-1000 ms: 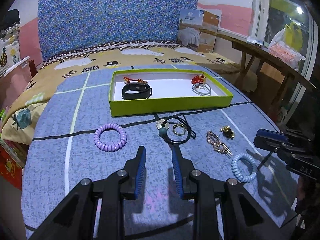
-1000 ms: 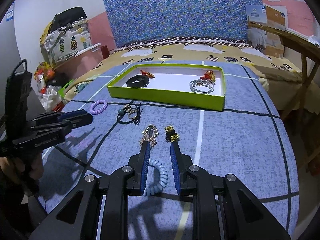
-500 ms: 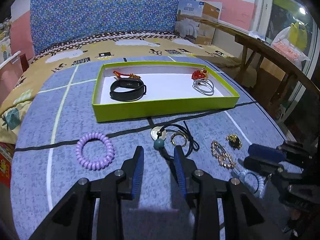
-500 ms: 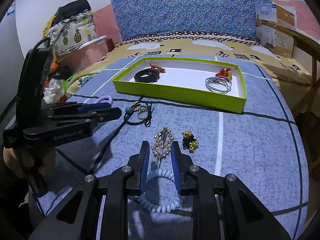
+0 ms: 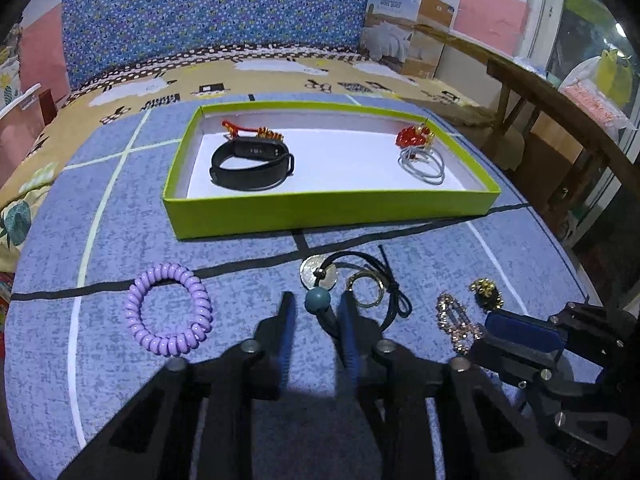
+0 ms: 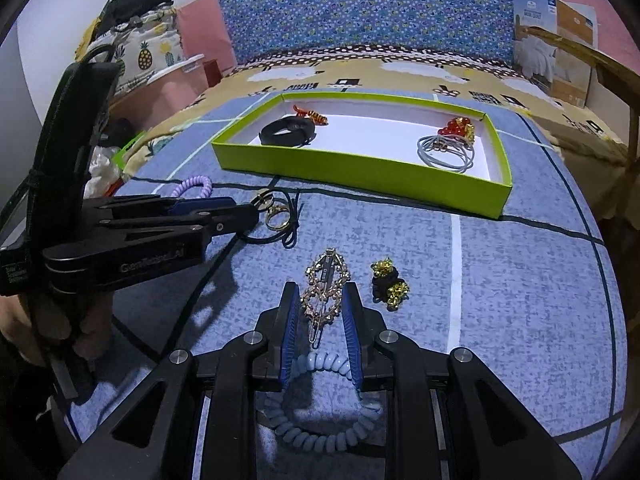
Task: Organize jewelry
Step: 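Grasp the black cord with teal bead with the left tool while the right tool grasps the gold chain brooch, then carry the black cord and gold brooch with both tools over the lime-green box, then open both tools to drop the cord and brooch into the box, then withdraw both open tools from the box toward the remaining jewelry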
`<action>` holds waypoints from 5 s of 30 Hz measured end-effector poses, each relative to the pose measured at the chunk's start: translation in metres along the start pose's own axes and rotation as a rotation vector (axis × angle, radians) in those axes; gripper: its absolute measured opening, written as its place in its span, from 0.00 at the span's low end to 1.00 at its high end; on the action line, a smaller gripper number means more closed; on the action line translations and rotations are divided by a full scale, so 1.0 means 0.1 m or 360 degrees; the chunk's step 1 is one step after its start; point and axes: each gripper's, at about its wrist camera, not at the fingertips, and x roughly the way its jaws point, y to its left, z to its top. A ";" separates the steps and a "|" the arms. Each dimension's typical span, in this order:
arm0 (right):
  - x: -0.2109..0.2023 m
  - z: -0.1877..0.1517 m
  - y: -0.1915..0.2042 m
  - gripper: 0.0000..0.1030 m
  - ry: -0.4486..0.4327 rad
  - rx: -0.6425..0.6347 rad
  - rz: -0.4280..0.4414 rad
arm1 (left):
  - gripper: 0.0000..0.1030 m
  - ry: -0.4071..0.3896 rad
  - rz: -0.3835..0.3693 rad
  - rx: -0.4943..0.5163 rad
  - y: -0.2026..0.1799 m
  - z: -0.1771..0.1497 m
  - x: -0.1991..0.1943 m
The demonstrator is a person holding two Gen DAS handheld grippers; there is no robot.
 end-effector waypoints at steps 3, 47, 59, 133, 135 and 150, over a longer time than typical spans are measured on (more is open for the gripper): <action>0.04 0.00 0.03 0.21 0.0029 -0.0027 -0.0012 | 0.14 0.0000 0.0006 0.0005 -0.01 0.01 0.00; -0.40 0.02 0.01 0.03 -0.0155 -0.0010 -0.0007 | 0.13 -0.0192 -0.0073 0.0031 -0.01 -0.20 -0.64; -0.49 0.09 -0.09 0.03 -0.0199 0.0013 -0.0033 | 0.13 -0.0248 -0.0094 0.0053 -0.05 -0.09 -0.72; 0.24 0.85 -1.00 0.18 -0.0057 0.0157 -0.0143 | 0.22 -0.0056 -0.0020 0.0066 0.09 0.74 0.32; 0.17 0.82 -0.97 0.18 -0.0085 0.0154 -0.0139 | 0.22 -0.0077 -0.0030 0.0052 0.10 0.71 0.23; -0.48 0.40 -0.54 0.18 -0.0269 0.0117 -0.0111 | 0.22 -0.0294 0.0006 0.0054 0.08 0.21 -0.56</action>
